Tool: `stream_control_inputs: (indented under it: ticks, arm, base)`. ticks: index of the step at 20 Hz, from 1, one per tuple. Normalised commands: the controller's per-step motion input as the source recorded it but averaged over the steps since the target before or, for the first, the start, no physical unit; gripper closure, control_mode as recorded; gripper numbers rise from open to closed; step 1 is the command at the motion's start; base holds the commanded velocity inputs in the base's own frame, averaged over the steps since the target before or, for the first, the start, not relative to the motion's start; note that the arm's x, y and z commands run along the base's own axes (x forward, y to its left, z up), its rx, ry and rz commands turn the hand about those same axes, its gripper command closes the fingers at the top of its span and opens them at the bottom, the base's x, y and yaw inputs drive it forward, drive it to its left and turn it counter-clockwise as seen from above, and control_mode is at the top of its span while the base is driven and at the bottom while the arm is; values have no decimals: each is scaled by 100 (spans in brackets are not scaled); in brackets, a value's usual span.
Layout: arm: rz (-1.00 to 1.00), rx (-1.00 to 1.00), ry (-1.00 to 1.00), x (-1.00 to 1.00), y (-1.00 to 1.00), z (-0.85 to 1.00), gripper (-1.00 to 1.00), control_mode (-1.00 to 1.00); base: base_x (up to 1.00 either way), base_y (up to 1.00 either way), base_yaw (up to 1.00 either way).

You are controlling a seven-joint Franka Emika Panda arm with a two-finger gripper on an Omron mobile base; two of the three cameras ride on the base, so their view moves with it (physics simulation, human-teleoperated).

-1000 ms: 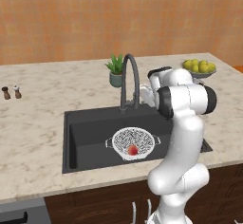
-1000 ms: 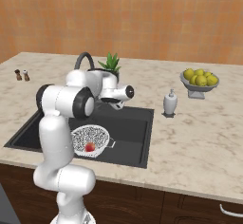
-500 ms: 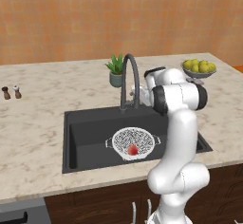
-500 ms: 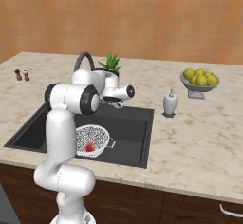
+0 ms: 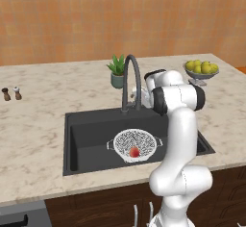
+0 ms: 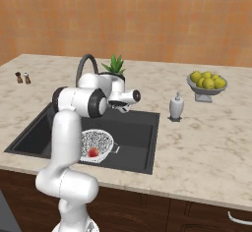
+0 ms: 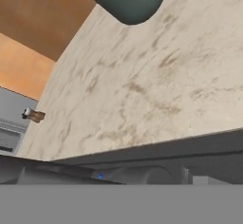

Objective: Put the colander in the sink, put the peach in the colander, and turn on the sink faucet and pour water over the colander.

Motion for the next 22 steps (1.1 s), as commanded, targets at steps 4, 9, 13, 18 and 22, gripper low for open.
stream_control_inputs:
  ticks: [4, 9, 13, 18, 22]
  arm:
    - [-1, 0, 0, 26, 9, -14, -100, -100]
    - [-2, 0, 0, 17, 9, -13, -100, -100]
    - [-6, 0, 0, 0, 2, -10, 100, -100]
    - [-9, 0, -2, -1, -18, 0, 100, -100]
    - [-12, 0, -4, -4, -46, 0, 100, -100]
  base:
    - [0, 0, 0]
    - [0, 0, 0]
    - [0, 0, 0]
    - [0, 0, 0]
    - [0, 0, 0]
